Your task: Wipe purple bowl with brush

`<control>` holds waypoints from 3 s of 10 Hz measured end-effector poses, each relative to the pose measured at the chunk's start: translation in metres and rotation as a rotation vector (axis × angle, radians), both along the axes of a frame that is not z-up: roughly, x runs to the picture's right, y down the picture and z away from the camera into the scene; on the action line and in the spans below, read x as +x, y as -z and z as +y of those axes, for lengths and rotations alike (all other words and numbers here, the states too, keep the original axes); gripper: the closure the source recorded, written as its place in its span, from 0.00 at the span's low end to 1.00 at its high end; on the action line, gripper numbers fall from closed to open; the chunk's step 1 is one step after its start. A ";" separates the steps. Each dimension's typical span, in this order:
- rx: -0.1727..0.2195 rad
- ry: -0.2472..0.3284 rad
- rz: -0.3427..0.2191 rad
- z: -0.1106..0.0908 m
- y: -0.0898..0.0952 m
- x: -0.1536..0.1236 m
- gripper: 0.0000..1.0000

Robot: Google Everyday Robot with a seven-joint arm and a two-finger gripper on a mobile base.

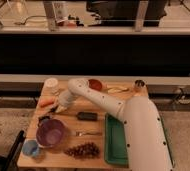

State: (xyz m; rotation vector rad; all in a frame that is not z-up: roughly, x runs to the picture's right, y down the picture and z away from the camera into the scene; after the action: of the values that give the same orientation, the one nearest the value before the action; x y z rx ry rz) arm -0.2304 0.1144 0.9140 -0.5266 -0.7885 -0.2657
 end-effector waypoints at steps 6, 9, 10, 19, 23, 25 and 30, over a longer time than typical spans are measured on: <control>0.113 -0.049 0.094 -0.030 0.025 -0.004 1.00; 0.151 -0.078 0.142 -0.043 0.037 -0.006 1.00; 0.168 -0.087 0.154 -0.050 0.046 -0.006 1.00; 0.296 -0.168 0.258 -0.101 0.134 0.031 1.00; 0.324 -0.196 0.278 -0.106 0.168 0.045 1.00; 0.332 -0.210 0.283 -0.106 0.182 0.050 1.00; 0.334 -0.222 0.281 -0.095 0.211 0.052 1.00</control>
State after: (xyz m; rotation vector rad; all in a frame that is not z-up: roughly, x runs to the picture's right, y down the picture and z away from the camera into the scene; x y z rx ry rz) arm -0.1780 0.0189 0.7034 -0.1529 -0.5091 -0.1102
